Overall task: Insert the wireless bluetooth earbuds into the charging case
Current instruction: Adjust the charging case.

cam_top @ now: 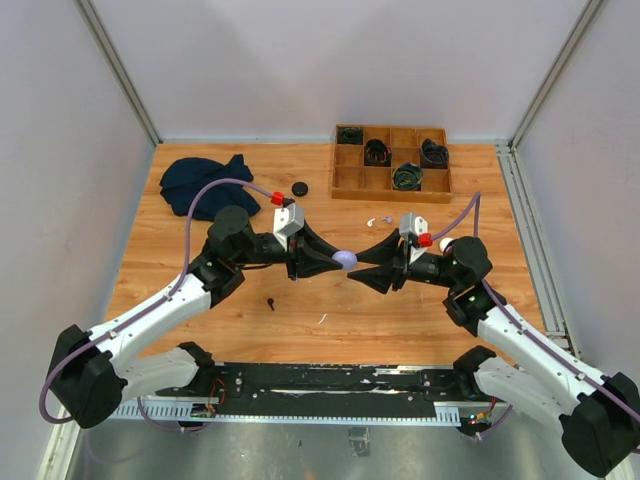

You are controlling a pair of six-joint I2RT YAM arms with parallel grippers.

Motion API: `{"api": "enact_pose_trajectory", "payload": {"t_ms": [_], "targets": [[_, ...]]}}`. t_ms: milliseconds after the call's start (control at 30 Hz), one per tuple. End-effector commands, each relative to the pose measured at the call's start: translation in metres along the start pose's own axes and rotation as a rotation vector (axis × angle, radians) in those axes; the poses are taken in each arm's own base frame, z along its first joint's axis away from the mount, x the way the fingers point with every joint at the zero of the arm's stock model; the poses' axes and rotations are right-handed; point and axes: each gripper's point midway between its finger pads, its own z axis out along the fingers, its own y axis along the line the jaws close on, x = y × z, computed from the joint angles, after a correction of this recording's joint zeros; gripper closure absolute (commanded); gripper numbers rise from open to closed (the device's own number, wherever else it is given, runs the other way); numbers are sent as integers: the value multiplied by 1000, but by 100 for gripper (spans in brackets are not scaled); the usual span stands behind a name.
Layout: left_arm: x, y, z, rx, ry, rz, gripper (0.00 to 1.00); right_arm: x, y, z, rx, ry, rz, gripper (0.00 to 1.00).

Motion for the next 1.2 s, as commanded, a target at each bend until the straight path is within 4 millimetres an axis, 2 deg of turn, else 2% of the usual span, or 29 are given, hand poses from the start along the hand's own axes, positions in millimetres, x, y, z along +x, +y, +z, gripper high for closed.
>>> {"api": "enact_pose_trajectory", "payload": {"t_ms": [0,467,800,1167], "targets": [[-10,-6,3,49,-2,40,100,-21,3,3,-34,-34,-67,59],[-9,-11,10,66,2,45,100,-23,0,11,-53,-63,-53,71],[-10,-12,14,58,0,52,100,-22,2,12,-56,-74,-44,73],[-12,-11,14,33,-22,50,100,-24,4,13,-60,-100,-38,68]]}}
